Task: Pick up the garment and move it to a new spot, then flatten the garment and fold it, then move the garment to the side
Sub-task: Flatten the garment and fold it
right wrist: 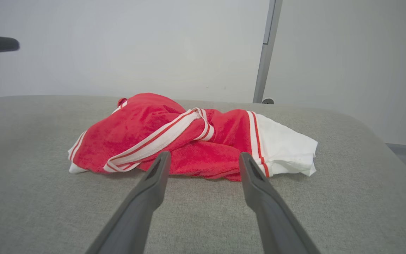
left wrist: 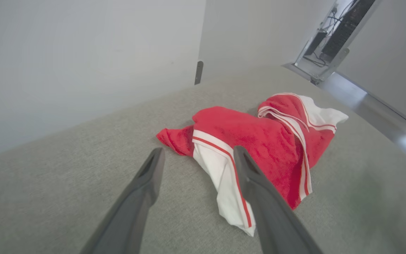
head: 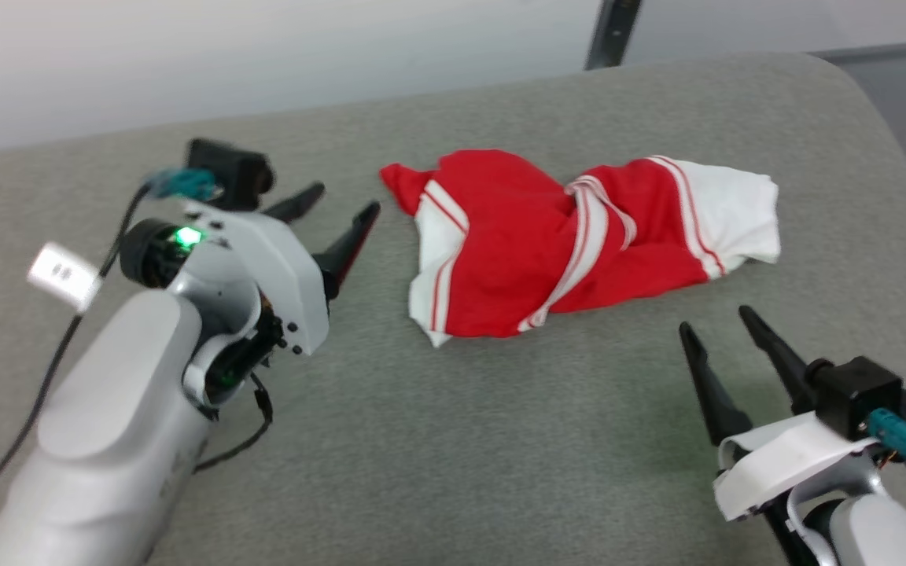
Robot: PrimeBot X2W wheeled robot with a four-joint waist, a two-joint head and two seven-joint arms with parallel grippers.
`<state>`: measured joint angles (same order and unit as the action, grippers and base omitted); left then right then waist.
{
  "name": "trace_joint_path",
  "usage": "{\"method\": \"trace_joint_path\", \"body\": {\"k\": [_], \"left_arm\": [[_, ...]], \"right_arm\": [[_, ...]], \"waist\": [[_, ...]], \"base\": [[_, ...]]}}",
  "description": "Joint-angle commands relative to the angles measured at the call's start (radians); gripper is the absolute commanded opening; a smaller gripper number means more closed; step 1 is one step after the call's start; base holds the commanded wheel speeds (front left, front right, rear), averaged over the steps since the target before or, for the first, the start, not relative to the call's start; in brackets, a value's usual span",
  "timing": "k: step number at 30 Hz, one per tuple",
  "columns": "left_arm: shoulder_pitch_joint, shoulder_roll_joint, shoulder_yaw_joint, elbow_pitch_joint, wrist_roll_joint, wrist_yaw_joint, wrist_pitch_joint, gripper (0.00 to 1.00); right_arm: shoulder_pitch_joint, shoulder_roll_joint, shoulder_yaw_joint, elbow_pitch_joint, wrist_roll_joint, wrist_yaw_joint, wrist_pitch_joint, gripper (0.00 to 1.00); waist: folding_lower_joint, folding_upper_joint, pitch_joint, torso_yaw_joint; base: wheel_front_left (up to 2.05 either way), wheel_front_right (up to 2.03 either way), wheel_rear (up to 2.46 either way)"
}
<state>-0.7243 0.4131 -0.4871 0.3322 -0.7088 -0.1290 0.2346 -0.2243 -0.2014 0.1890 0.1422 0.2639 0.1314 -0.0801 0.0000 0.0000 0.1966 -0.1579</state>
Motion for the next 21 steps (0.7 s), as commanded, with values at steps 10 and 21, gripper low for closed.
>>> {"method": "trace_joint_path", "body": {"k": [10, 21], "left_arm": [[-0.205, 0.041, -0.211, 0.257, -0.205, -0.003, 0.341, 1.0], [-0.291, 0.032, -0.26, 0.444, -0.289, -0.003, 0.396, 1.0]], "right_arm": [[0.07, 0.081, 0.004, -0.118, -0.049, -0.001, 0.007, 1.0], [0.044, 0.095, 0.044, -0.106, -0.075, -0.001, 0.002, 1.0]], "waist": [[0.0, 0.0, 0.08, -0.171], [0.0, 0.0, 0.11, -0.236]], "base": [[0.0, 0.0, 0.0], [0.0, 0.0, 0.0]]}}
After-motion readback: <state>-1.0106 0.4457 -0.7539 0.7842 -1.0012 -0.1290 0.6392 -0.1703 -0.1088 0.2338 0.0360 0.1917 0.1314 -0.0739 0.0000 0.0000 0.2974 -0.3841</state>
